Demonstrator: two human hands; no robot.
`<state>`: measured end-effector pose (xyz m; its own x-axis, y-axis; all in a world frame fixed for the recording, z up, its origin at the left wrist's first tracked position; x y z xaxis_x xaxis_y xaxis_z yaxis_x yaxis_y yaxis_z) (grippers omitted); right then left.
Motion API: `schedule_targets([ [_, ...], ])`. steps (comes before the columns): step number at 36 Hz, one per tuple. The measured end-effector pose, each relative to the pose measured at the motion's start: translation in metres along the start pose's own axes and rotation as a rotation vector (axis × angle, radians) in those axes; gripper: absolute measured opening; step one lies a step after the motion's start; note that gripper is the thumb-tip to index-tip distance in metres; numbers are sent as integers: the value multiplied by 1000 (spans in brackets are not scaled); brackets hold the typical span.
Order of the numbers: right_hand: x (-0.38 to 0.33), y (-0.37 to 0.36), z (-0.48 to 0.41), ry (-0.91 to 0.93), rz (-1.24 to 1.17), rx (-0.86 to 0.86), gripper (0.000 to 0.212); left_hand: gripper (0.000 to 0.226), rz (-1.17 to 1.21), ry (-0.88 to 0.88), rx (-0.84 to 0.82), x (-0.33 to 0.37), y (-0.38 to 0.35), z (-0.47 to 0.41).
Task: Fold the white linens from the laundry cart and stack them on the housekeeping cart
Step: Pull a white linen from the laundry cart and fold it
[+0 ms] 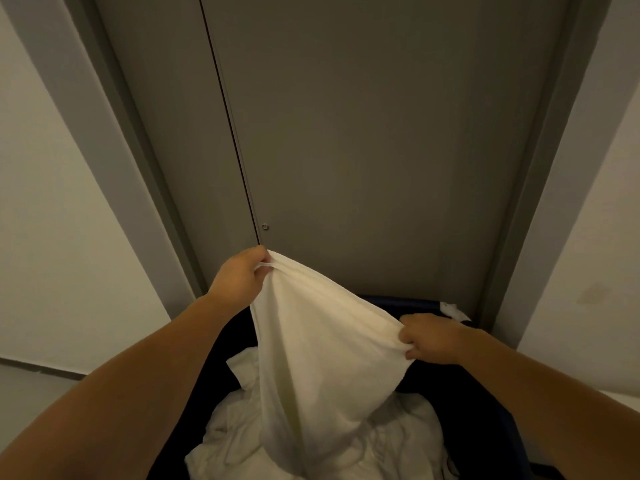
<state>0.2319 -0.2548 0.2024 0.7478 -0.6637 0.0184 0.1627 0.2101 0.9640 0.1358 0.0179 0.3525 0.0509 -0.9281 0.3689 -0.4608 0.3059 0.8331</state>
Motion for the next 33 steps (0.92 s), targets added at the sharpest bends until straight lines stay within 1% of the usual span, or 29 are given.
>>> schedule_targets([
  [3,7,20,1,17,-77,92,22,17,-25,19,1,-10,9,-2],
  [8,17,54,-3,13,-59,203,15,22,-26,20,32,-12,25,-10],
  [12,26,69,-8,-33,-35,212,11,21,-2,27,71,-11,39,-19],
  [15,30,73,-9,-75,5,182,6,21,-18,9,44,-9,44,-24],
  [16,27,75,-8,-87,37,167,7,20,-22,-6,38,-7,45,-25],
  [19,22,83,-7,-131,81,99,26,20,-22,-28,30,-1,50,-31],
  [21,18,101,-2,-93,70,127,36,22,-33,-20,39,-1,59,-38],
  [24,20,155,14,-55,-117,257,47,24,-14,2,107,-4,86,-53],
  [26,25,196,27,-85,-253,357,44,24,26,14,188,-3,108,-63],
  [28,31,227,38,-126,-338,416,34,23,73,27,248,-3,124,-72],
  [30,34,241,45,-162,-379,410,27,23,71,12,232,-3,128,-81],
  [32,33,248,51,-179,-327,363,26,25,60,-11,196,-2,131,-89],
  [33,28,251,53,-168,-305,332,21,25,68,-16,197,-1,135,-94],
])
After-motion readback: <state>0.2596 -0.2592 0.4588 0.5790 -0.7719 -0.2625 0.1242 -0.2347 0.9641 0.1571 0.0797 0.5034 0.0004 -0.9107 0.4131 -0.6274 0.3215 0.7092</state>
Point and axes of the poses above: each hand's wrist, its own z-axis away from the middle knuckle, its own y-axis out of the back of the hand, x = y × z, the point moved 10 cm from there along -z, towards the middle knuckle, and after that the axes turned 7 degrees about -y, right-handed, at the moved point
